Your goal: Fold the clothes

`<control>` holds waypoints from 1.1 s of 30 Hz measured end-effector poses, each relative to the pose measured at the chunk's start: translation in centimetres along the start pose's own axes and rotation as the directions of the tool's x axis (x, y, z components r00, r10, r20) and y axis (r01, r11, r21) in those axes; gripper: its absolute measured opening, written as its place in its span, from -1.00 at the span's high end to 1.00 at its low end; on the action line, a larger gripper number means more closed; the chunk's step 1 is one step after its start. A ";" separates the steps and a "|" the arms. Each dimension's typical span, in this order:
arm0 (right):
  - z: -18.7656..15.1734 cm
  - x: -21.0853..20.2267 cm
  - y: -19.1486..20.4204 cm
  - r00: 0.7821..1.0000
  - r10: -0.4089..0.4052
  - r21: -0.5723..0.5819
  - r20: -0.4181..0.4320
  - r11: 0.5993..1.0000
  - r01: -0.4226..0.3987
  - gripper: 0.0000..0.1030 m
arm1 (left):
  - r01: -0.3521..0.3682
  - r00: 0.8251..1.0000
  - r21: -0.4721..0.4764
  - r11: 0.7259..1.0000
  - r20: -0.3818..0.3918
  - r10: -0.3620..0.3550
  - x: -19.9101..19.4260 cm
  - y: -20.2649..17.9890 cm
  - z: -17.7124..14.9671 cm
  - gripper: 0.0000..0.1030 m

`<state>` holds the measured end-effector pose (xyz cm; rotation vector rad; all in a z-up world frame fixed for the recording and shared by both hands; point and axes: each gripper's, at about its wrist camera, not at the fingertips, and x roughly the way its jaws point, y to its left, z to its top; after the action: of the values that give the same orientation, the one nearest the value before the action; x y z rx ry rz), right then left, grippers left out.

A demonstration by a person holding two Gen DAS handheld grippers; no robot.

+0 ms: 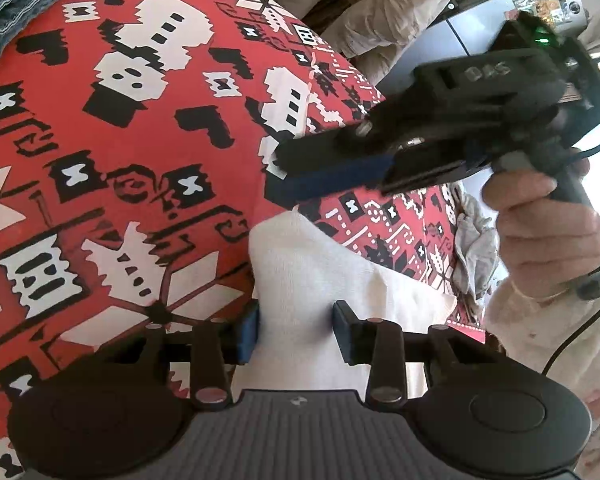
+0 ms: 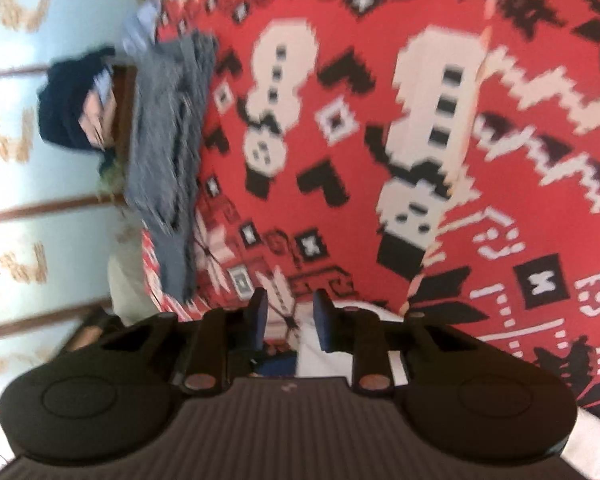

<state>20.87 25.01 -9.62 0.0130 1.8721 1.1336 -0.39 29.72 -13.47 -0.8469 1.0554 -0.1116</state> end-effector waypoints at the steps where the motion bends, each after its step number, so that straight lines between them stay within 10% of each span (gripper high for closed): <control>1: -0.2 -0.6 0.3 0.999 -0.027 -0.011 0.031 1.000 0.028 0.44 | -0.001 1.000 -0.001 1.000 -0.002 0.001 0.0 0.0 0.0 0.28; 8: -5.5 -3.3 1.5 0.940 -0.227 -0.046 0.255 0.968 0.246 0.42 | 0.015 1.000 -0.065 0.998 0.028 -0.014 -1.5 1.3 1.3 0.38; 14: -15.3 -4.7 -0.8 0.731 -0.436 0.165 0.525 0.894 0.416 0.45 | 0.001 0.995 -0.103 0.995 0.102 0.009 -3.1 2.2 2.4 0.54; 18: -19.3 -4.4 -3.6 0.656 -0.423 0.257 0.625 0.905 0.339 0.45 | -0.020 0.989 -0.091 0.996 0.142 0.033 -3.7 2.0 2.6 0.54; 22: -21.4 -3.3 -4.6 0.605 -0.385 0.257 0.697 0.922 0.290 0.45 | -0.053 0.983 -0.047 0.997 0.175 0.061 -3.9 0.9 2.4 0.54; 27: -20.8 -2.3 -3.5 0.591 -0.376 0.215 0.713 0.920 0.326 0.47 | -0.102 0.977 0.026 0.994 0.188 0.095 -3.4 -0.5 1.7 0.55; 30: -20.1 -1.0 -2.6 0.598 -0.410 0.185 0.689 0.897 0.402 0.86 | -0.124 0.980 0.076 0.989 0.165 0.110 -2.6 -1.5 1.1 0.55; 33: -21.1 -1.1 -1.3 0.535 -0.430 0.185 0.727 0.873 0.451 0.88 | -0.190 0.972 0.147 0.971 0.170 0.164 -2.0 -2.7 0.2 0.53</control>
<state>7.25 9.16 -6.44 -0.0064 1.0025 0.6262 -0.44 28.93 -10.19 -0.6002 0.9557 0.0200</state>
